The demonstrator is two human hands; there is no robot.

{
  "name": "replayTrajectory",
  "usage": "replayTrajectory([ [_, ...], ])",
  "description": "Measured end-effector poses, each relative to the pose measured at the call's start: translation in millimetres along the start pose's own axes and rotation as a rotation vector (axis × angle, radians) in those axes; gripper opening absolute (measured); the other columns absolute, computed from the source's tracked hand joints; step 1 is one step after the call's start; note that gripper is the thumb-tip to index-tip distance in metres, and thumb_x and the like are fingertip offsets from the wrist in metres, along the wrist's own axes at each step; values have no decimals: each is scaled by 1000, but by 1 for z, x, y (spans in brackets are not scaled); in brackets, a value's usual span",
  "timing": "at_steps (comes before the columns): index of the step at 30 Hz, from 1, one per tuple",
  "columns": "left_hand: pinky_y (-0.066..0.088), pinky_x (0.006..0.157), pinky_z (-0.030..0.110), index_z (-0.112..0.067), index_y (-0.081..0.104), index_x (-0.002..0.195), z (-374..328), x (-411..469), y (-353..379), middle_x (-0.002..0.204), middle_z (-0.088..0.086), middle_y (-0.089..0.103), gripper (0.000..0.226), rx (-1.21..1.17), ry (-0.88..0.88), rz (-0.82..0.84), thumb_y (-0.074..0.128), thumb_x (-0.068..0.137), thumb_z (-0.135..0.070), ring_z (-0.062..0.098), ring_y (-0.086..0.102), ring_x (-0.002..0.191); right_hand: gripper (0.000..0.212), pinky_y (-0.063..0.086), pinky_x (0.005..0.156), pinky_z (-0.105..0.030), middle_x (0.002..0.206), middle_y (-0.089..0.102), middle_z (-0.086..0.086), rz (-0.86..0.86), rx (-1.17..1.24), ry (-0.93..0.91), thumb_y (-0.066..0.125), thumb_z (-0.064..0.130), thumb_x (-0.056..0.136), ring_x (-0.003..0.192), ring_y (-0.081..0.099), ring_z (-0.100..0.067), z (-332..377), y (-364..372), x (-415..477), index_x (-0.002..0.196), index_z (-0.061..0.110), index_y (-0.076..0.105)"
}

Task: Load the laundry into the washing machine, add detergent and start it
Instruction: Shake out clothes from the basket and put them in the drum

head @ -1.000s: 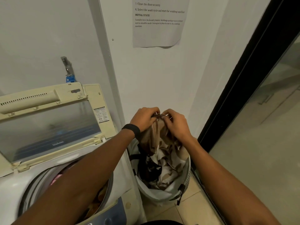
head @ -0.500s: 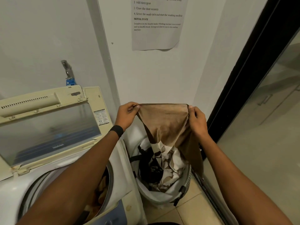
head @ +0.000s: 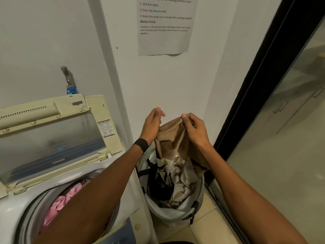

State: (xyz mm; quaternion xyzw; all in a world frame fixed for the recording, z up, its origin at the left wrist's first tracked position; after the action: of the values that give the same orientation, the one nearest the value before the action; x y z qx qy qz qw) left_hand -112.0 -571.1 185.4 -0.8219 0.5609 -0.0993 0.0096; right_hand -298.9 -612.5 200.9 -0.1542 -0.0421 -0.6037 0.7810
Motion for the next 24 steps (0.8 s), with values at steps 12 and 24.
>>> replayTrajectory([
  [12,44,74,27,-28,59,88,11,-2,12,97,19,63,28,183,20,54,48,107,-45,20,60,85,31,50,68,-33,77,66,4,147,-327,-90,67,51,95,73,61,-12,0,6,-5,87,22,65],
  [24,53,83,24,-20,66,98,-12,4,28,94,-6,71,37,41,28,95,49,105,-53,10,67,87,38,47,65,-32,65,64,8,25,-285,36,59,46,101,64,58,-8,-2,9,12,71,22,63],
])
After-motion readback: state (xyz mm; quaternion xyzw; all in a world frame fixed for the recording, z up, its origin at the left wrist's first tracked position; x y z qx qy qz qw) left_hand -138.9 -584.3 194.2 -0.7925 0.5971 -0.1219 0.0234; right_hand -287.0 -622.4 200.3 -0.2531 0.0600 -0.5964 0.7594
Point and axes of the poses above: each hand's wrist, its own x-axis towards the middle knuckle, its own y-axis out of the palm, z = x × y, the point moved 10 cm from there along x, towards the middle knuckle
